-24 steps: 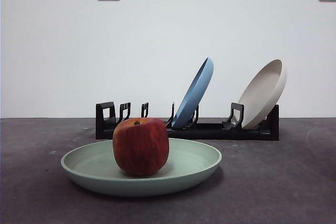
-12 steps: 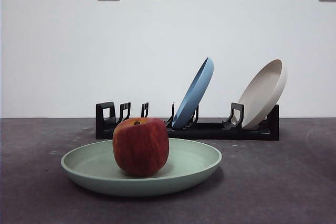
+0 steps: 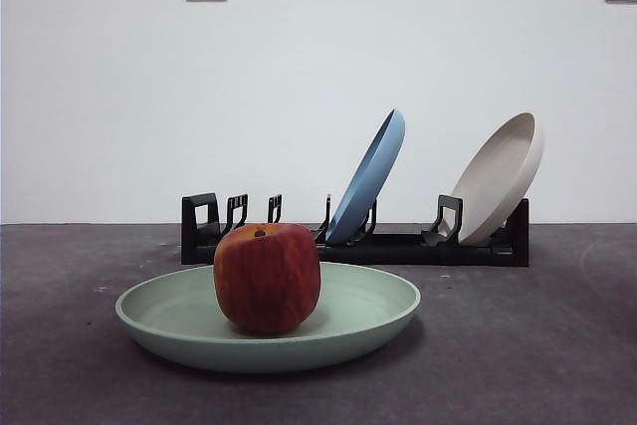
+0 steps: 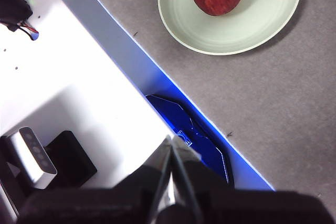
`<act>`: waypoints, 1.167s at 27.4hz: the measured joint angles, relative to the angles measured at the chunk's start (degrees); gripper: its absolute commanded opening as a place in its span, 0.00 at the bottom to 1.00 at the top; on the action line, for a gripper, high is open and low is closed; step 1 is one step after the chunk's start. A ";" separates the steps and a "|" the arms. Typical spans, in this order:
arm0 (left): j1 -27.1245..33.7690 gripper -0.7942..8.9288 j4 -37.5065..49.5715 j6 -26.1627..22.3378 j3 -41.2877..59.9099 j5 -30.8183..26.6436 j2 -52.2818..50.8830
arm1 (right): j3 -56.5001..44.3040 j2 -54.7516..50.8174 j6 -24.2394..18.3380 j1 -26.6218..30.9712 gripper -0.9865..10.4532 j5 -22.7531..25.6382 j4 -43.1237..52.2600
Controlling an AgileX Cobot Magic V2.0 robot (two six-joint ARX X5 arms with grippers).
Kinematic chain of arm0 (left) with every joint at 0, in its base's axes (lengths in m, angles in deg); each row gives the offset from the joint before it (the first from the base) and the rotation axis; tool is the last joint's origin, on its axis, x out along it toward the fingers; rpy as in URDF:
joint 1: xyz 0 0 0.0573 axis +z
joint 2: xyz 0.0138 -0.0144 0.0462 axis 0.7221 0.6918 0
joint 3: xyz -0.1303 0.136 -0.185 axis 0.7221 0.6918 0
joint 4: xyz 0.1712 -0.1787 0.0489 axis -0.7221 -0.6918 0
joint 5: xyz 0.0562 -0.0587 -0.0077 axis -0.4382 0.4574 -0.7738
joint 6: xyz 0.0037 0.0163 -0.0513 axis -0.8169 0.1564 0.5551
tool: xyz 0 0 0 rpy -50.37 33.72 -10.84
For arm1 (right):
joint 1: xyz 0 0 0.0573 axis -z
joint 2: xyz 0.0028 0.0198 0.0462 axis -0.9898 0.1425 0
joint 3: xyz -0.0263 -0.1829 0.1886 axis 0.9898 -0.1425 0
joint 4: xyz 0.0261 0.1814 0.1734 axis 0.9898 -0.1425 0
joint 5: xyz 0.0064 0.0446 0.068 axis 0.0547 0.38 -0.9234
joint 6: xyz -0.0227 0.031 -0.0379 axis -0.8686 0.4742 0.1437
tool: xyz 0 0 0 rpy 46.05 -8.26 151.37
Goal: Take the green plate from the plate rack,put the plate on the table,take the apple from the table,put the apple in the plate
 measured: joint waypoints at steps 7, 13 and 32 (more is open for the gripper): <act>2.38 0.08 8.63 -2.23 0.02 -5.33 -0.33 | 0.00 0.00 0.00 0.00 0.09 0.00 0.00; 14.75 0.08 32.57 -10.88 0.02 -3.82 -3.85 | 0.00 0.00 0.00 0.00 0.09 0.00 0.00; 57.86 0.08 73.59 -13.07 43.52 7.58 -37.99 | 0.00 0.00 0.00 0.00 0.09 0.00 0.00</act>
